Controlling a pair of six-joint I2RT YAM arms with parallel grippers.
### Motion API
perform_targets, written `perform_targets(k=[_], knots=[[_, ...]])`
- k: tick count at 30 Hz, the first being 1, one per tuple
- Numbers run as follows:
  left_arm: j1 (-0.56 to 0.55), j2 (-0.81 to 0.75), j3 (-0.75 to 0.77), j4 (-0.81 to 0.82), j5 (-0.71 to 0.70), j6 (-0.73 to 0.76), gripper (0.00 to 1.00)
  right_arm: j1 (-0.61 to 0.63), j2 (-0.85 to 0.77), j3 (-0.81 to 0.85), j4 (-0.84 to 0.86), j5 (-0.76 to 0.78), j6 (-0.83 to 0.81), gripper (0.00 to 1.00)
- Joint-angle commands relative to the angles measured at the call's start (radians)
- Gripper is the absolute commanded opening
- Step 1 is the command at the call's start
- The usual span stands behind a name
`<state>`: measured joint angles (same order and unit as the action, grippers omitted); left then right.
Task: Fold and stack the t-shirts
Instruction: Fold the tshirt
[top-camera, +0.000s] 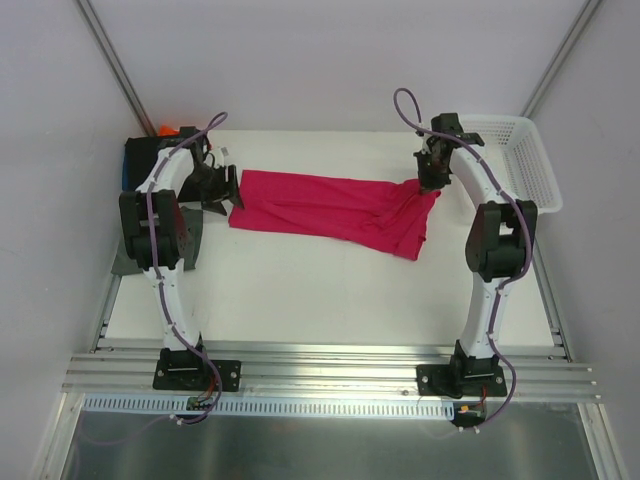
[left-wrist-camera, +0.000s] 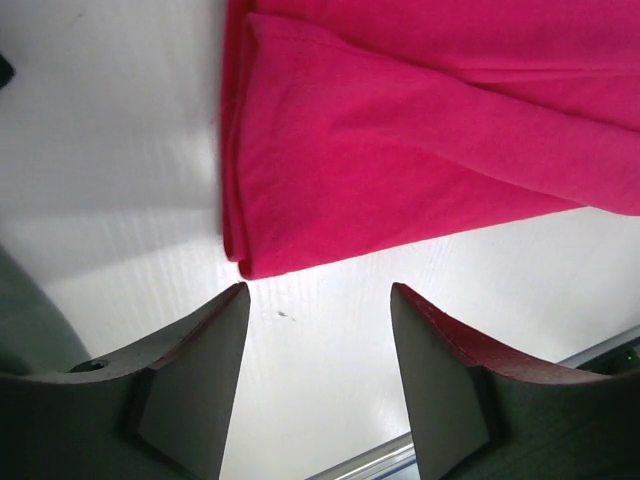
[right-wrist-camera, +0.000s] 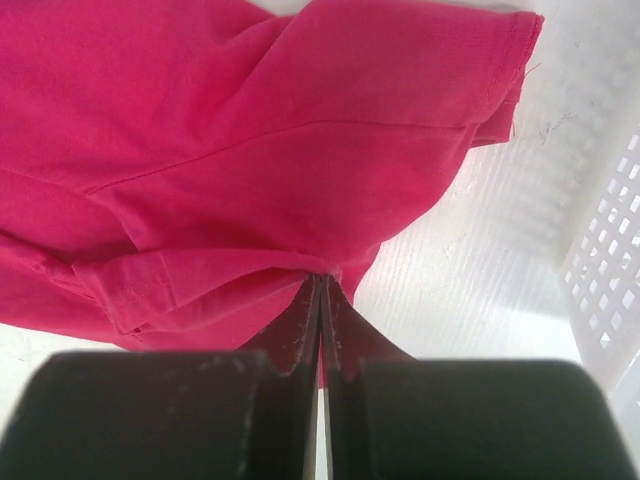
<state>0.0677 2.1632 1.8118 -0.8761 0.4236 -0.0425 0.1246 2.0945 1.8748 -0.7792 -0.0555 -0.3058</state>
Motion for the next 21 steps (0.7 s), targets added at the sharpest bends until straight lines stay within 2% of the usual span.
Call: perform_targets(k=[1, 4, 13, 21], knots=[[-0.028, -0.071, -0.017, -0.011, 0.076, -0.017, 0.58, 0.007, 0.004, 0.0, 0.018, 0.022, -0.021, 0.01], [-0.045, -0.059, 0.0, -0.009, 0.102, -0.023, 0.53, 0.007, 0.015, 0.009, 0.018, 0.031, -0.026, 0.01], [-0.117, 0.082, 0.092, -0.009, 0.127, -0.022, 0.52, 0.001, 0.071, 0.033, 0.031, 0.092, -0.053, 0.01], [-0.131, 0.13, 0.075, -0.009, 0.126, -0.019, 0.53, -0.031, 0.116, 0.084, 0.029, 0.1, -0.041, 0.01]])
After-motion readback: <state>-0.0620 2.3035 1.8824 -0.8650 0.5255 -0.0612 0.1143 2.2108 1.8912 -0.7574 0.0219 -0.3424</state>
